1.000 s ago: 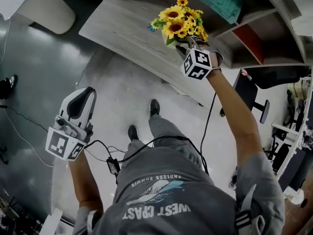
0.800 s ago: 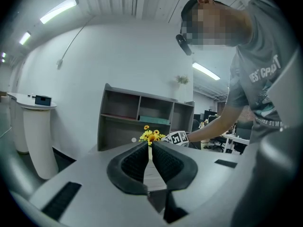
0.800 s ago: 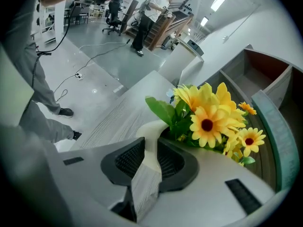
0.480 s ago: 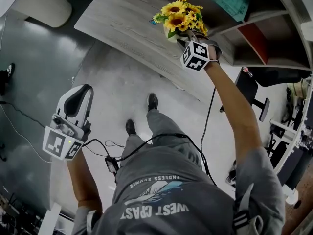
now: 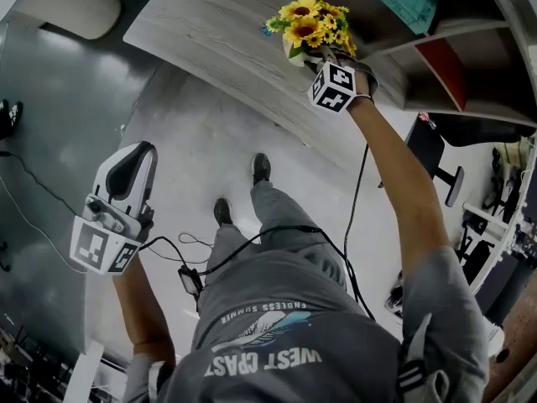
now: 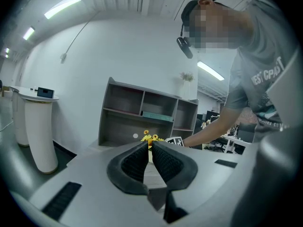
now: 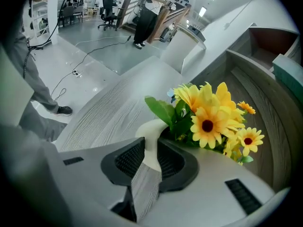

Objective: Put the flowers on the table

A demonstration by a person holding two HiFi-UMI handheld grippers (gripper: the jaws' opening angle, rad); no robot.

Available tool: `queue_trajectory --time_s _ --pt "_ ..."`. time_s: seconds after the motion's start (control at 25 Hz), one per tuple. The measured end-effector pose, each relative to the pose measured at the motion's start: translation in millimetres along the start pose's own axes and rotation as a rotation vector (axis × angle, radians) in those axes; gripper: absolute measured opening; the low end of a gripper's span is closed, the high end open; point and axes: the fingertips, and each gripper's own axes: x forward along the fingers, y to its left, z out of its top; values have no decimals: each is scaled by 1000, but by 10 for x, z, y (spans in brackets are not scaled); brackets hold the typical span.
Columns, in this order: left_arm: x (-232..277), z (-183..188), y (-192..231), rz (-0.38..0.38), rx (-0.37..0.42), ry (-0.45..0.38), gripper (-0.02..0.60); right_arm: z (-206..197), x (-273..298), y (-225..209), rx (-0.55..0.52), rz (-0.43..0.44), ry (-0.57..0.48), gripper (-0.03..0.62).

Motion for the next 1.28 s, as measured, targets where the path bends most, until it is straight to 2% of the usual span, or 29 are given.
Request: queue_trajectory --time_s 1.28 --pt "-14 -96 13 14 -21 9 38 -119 388 116 -36 12 67 106"
